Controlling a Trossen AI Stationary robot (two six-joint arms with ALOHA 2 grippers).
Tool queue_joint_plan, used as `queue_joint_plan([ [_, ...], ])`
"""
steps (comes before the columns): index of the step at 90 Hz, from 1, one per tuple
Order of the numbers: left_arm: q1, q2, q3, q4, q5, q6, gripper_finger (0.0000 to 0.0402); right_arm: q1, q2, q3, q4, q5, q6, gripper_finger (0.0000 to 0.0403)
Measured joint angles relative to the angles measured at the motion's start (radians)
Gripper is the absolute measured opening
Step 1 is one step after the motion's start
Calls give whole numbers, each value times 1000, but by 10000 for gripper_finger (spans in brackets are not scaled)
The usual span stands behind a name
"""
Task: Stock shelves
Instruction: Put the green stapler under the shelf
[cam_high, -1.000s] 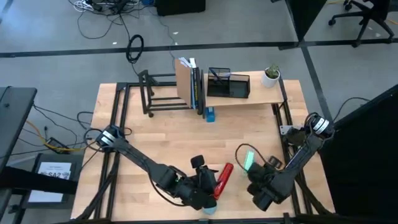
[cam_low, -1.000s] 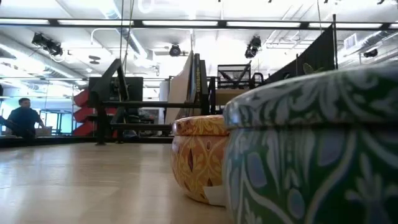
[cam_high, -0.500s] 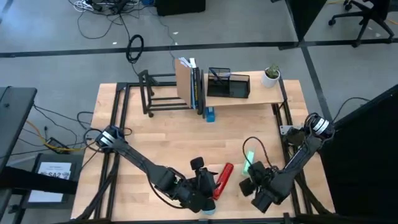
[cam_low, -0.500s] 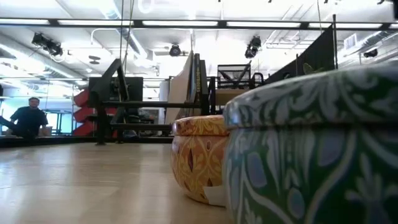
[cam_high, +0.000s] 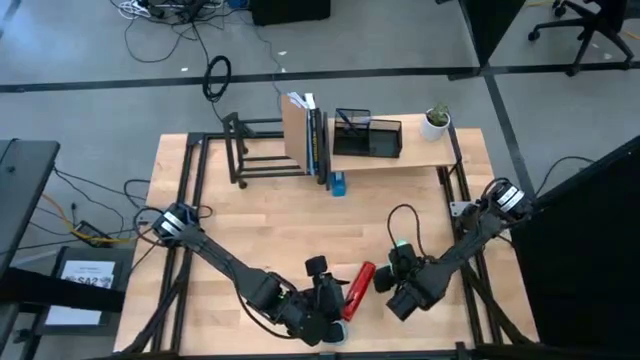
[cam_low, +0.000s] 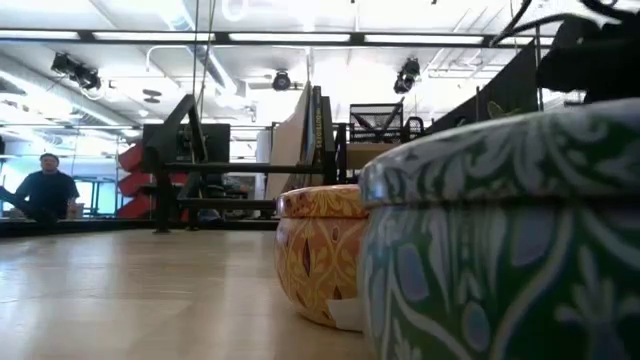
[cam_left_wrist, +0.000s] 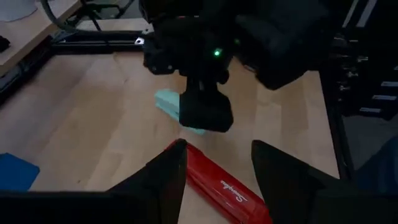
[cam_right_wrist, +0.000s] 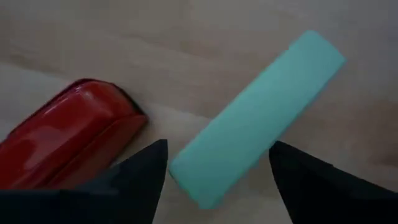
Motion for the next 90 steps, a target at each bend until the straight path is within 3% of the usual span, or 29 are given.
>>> queue_joint_plan([
  [15, 0, 0, 0, 0, 0, 0, 161, -31, 0, -22, 0, -53, -76, 197],
  [35, 0, 0, 0, 1, 0, 0, 161, -65, -3, -30, -99, -130, -198, 84],
  [60, 0, 0, 0, 1, 0, 0, 161, -199, -140, -30, -285, -160, -400, 83],
  [72, 0, 0, 0, 2, 0, 0, 161, -359, -272, -81, -364, -147, -539, 83],
  [90, 0, 0, 0, 3, 0, -2, 161, -624, -528, -287, -287, -187, -688, 83],
])
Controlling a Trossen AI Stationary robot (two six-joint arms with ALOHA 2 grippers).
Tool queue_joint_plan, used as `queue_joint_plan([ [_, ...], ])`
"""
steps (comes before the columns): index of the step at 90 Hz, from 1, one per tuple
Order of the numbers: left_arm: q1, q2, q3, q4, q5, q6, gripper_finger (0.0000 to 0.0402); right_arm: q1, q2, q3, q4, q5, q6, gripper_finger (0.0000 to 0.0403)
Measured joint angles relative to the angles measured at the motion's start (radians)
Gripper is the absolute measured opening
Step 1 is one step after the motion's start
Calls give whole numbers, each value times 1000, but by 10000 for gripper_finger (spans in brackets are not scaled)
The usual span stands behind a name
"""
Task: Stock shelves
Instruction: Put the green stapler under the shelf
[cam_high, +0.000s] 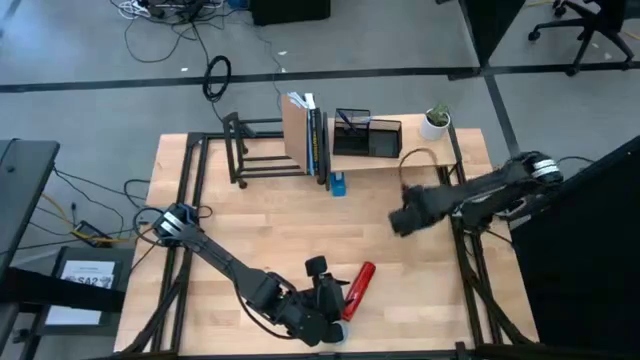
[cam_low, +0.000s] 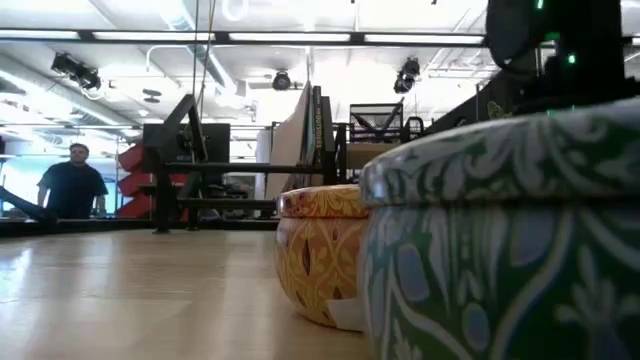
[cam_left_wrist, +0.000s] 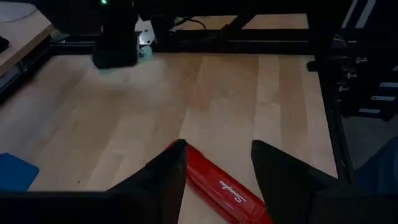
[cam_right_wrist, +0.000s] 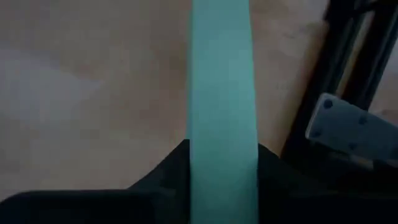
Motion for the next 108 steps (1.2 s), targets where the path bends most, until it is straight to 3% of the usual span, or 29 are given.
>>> queue_joint_plan([
  [12, 0, 0, 0, 0, 0, -1, 161, -125, -133, -105, 34, 2, -36, 83],
  [25, 0, 0, 0, 6, 0, 0, 161, -228, -173, -109, 59, 59, -91, 83],
  [70, 0, 0, 0, 17, -1, 1, 161, -409, -29, -175, 134, 107, -204, 96],
  [108, 1, 0, 0, 24, 0, 3, 161, -452, 9, -174, 109, 180, -258, 151],
])
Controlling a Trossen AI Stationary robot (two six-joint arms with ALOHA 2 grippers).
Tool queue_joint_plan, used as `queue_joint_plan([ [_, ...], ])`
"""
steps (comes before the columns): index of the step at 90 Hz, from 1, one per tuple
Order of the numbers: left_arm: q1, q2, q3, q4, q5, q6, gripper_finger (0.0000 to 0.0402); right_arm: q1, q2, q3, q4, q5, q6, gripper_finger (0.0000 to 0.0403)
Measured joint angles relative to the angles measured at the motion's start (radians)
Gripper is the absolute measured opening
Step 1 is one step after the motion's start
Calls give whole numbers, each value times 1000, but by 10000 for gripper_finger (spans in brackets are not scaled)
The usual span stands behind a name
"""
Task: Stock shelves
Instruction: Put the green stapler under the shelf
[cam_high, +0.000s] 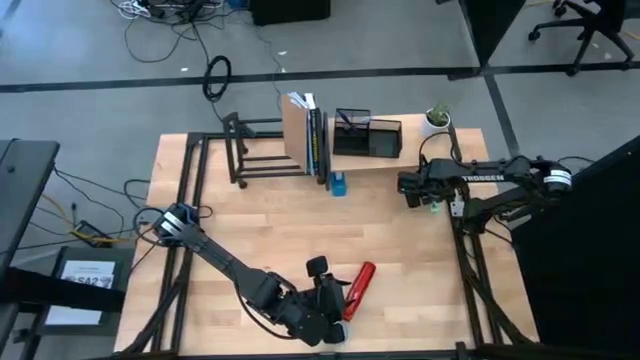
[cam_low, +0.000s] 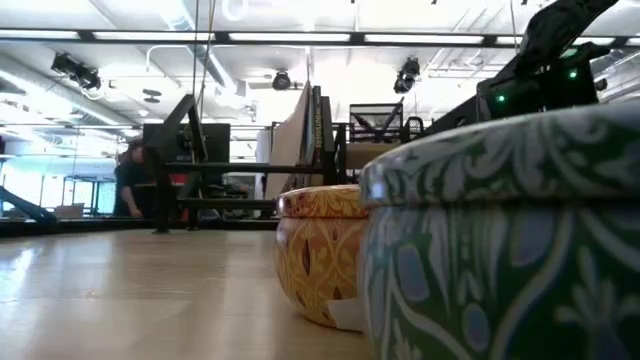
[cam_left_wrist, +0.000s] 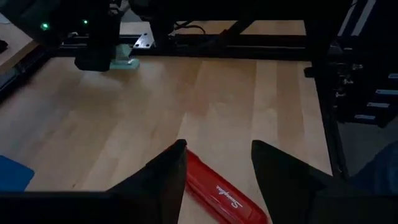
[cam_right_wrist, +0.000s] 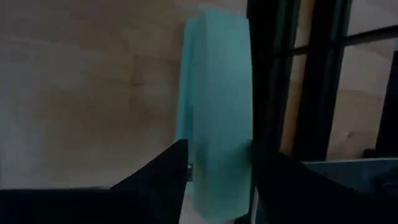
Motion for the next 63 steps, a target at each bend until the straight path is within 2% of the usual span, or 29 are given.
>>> queue_joint_plan([
  [24, 0, 0, 0, 0, 0, 2, 161, 63, -20, 78, -102, -39, -40, 154],
  [37, 0, 0, 0, 0, 0, 2, 161, 106, -20, 134, -162, -161, -43, 140],
  [47, 0, 0, 0, 2, 0, 2, 161, 111, -17, 123, -192, -236, -32, 117],
  [63, 0, 0, 0, 10, 0, 2, 161, 111, 62, 113, -199, -246, -37, 44],
])
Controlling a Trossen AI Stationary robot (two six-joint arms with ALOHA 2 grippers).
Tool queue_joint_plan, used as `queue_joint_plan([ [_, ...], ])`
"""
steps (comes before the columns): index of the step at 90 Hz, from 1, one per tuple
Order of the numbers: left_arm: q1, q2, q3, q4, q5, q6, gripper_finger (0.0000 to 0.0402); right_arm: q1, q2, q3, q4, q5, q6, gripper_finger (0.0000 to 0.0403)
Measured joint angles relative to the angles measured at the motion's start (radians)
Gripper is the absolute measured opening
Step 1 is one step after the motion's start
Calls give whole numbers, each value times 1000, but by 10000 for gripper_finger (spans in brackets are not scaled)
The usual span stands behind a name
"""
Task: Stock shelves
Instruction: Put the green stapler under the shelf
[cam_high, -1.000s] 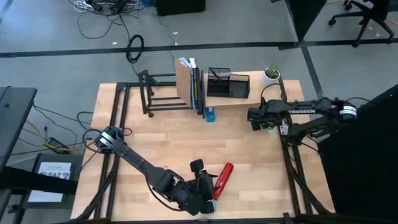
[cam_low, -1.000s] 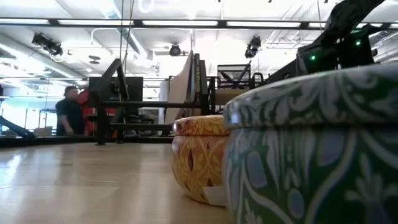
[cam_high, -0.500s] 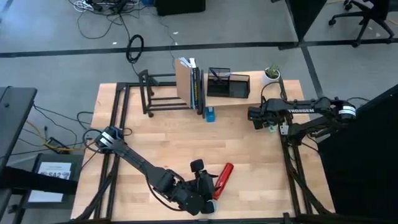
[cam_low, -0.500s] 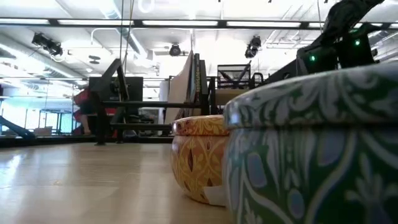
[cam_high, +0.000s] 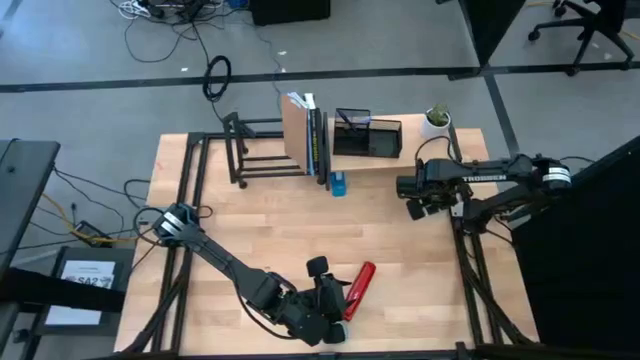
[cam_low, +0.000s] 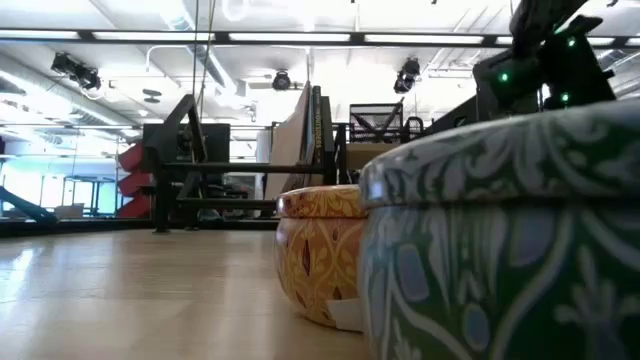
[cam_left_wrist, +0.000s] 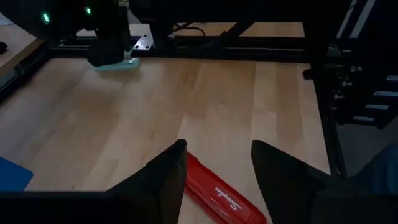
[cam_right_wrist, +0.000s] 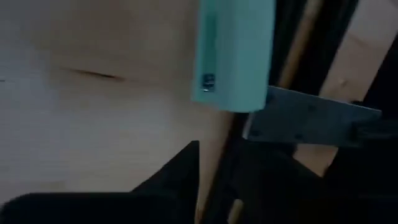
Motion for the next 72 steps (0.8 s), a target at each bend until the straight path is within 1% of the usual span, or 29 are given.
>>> queue_joint_plan([
  [5, 0, 0, 0, 3, 0, 3, 161, 0, 39, -4, 14, -4, -18, 18],
  [10, 0, 0, 0, 12, 1, 17, 161, 0, 90, -11, 28, -15, -41, 6],
  [23, 0, 0, 0, 19, 0, 22, 161, -2, 230, -12, 45, -33, -106, 7],
  [38, 0, 0, 0, 19, 0, 22, 161, -2, 357, -12, 49, -16, -166, 2],
  [51, 0, 0, 0, 18, 0, 21, 161, -2, 406, -13, 86, 23, -192, 0],
  [64, 0, 0, 0, 18, 0, 21, 161, -14, 406, -13, 140, 62, -217, 0],
  [72, 0, 0, 0, 18, 0, 20, 161, -41, 405, -12, 133, 94, -249, 0],
])
